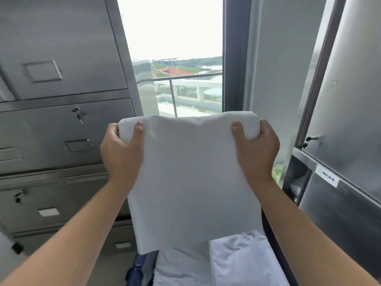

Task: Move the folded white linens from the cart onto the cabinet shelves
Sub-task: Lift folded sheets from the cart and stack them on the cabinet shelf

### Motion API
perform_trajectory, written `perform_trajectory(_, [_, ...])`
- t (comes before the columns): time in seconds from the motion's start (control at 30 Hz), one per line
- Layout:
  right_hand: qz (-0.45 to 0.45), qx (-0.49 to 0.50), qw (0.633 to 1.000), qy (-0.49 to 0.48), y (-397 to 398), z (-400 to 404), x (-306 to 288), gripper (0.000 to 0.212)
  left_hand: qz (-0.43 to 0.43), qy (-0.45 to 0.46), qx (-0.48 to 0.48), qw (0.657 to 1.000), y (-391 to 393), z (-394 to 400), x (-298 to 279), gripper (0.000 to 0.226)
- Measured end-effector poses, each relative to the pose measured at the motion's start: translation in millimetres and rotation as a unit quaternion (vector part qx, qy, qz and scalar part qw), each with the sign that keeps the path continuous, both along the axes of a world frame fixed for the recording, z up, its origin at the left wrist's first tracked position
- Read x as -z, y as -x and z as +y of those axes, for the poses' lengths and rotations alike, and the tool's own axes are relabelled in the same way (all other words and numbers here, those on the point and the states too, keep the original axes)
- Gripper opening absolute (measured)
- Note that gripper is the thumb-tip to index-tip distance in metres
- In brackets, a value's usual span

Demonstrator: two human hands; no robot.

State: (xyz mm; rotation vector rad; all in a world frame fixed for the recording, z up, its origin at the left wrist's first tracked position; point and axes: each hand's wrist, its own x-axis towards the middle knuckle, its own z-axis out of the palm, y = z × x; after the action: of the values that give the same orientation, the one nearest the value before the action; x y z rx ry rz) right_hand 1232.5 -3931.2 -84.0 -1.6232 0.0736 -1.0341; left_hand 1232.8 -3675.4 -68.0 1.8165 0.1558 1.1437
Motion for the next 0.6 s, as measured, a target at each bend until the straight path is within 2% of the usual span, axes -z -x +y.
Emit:
perform_trajectory(0.3, [0.056, 0.056, 0.997, 0.000, -44.9, -44.0, 60.2, 0.040, 0.062, 0.010, 0.064, 0.996, -69.5, -44.0, 62.4, 0.036])
perform_trajectory(0.6, [0.115, 0.024, 0.993, -0.004, -99.5, -90.6, 149.9, 0.034, 0.146, -0.005, 0.038, 0.989, -127.5, -88.4, 150.6, 0.041])
